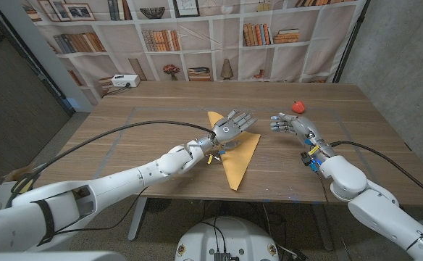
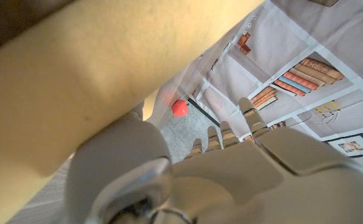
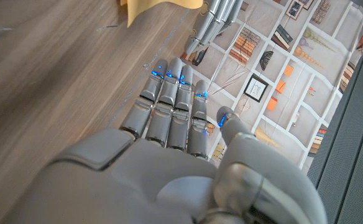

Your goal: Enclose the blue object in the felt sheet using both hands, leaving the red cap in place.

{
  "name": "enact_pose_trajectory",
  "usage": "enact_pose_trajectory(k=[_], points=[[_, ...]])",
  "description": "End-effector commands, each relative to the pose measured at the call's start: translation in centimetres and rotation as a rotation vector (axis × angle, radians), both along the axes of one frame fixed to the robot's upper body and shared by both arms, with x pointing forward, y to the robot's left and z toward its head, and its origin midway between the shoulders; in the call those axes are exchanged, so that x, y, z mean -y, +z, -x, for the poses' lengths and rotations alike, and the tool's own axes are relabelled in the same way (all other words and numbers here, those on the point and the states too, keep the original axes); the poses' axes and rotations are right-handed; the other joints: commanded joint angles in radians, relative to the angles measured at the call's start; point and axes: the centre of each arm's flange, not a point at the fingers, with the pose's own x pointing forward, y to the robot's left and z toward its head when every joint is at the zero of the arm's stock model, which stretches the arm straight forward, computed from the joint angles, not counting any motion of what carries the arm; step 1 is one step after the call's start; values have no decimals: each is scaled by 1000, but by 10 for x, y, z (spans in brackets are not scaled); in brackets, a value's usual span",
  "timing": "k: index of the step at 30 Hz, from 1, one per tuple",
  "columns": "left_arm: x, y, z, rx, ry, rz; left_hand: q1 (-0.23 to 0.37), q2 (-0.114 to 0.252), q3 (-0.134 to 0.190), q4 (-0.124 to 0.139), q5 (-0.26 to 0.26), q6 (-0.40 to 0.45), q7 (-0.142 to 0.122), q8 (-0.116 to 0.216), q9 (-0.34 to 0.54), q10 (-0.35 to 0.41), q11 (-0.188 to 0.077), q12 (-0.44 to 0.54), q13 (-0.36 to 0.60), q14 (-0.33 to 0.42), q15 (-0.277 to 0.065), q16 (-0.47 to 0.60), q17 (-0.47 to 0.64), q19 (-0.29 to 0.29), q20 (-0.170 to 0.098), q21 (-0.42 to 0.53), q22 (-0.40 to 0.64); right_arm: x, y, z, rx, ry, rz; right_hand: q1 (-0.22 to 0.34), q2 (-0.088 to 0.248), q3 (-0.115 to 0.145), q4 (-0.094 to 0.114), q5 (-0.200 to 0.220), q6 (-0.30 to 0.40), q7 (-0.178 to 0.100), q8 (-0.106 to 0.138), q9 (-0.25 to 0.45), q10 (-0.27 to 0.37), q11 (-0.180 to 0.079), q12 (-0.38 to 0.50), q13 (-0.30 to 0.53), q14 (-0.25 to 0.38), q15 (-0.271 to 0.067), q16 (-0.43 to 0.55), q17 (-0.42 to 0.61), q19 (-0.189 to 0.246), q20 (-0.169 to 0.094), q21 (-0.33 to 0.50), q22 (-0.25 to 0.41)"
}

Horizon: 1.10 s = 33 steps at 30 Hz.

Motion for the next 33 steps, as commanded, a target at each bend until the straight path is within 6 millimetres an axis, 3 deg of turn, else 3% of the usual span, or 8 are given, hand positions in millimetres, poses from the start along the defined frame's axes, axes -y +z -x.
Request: enact_pose_trajectory(k=[1,4,10,15,17,21,28,33], points=[[-4,-7,4,66,-25,22,-21,2,-13,9,8,-382,13,2,3,-230,14,-8,-9,-76,31,-2,-4,-250,13,-33,3,-8,-5,-10,-39,100,-24,18,10,38,10,10,-8,-5,-8,5,23,-1,-7,1,47,3,6,3,47,-10,24,3],[-7,-9,6,88,-51,38,-31,5,-23,16,8,-411,16,5,3,-254,27,-14,-14,-105,37,1,-5,-277,13,-50,4,-12,-10,-18,-90,124,-19,4,-5,42,35,4,-66,-3,-24,5,-26,1,-38,1,32,15,-5,10,46,3,29,5],[-8,-12,7,109,-54,46,-52,-10,-48,26,5,-445,25,8,4,-303,53,-29,-21,-164,74,-1,-9,-323,14,-79,5,-20,-9,-29,-182,177,43,-64,-44,-2,75,-22,-175,6,-31,8,-69,15,-76,1,49,12,-12,13,104,9,64,13],[-7,-13,7,117,-50,51,-61,-15,-59,31,5,-456,22,10,5,-310,53,-30,-24,-179,78,2,-9,-339,14,-90,5,-27,-9,-37,-294,218,108,-106,-58,-29,99,-27,-216,27,-27,10,-91,31,-95,1,34,29,-28,10,108,13,73,16],[-7,-13,7,116,-45,49,-65,-16,-63,34,5,-456,21,12,5,-309,52,-29,-25,-179,77,5,-10,-345,14,-95,5,-30,-11,-42,-331,236,125,-135,-63,-45,117,-25,-220,34,-19,11,-125,37,-114,1,-7,46,-53,8,72,28,64,17],[-6,-12,7,114,-46,51,-68,-16,-68,36,5,-459,20,14,5,-309,51,-28,-26,-182,76,7,-10,-350,15,-99,6,-34,-16,-49,-362,268,125,-173,-53,-55,145,-18,-305,11,-27,10,-195,33,-140,1,-76,47,-96,5,10,40,45,13],[-5,-12,7,117,-41,46,-72,-14,-74,41,7,-463,18,16,6,-312,50,-27,-29,-184,75,12,-11,-357,15,-106,7,-44,-22,-62,-383,322,123,-170,-24,-24,156,-14,-462,-8,-30,6,-320,39,-152,2,-209,72,-155,7,-93,37,3,4],[-4,-13,7,115,-35,34,-74,-13,-78,43,8,-464,18,17,6,-312,53,-25,-31,-187,78,14,-12,-360,15,-109,8,-51,-20,-68,-378,350,134,-134,9,26,157,-9,-487,-3,-19,6,-419,7,-153,2,-313,36,-172,12,-159,-3,-26,-1]])
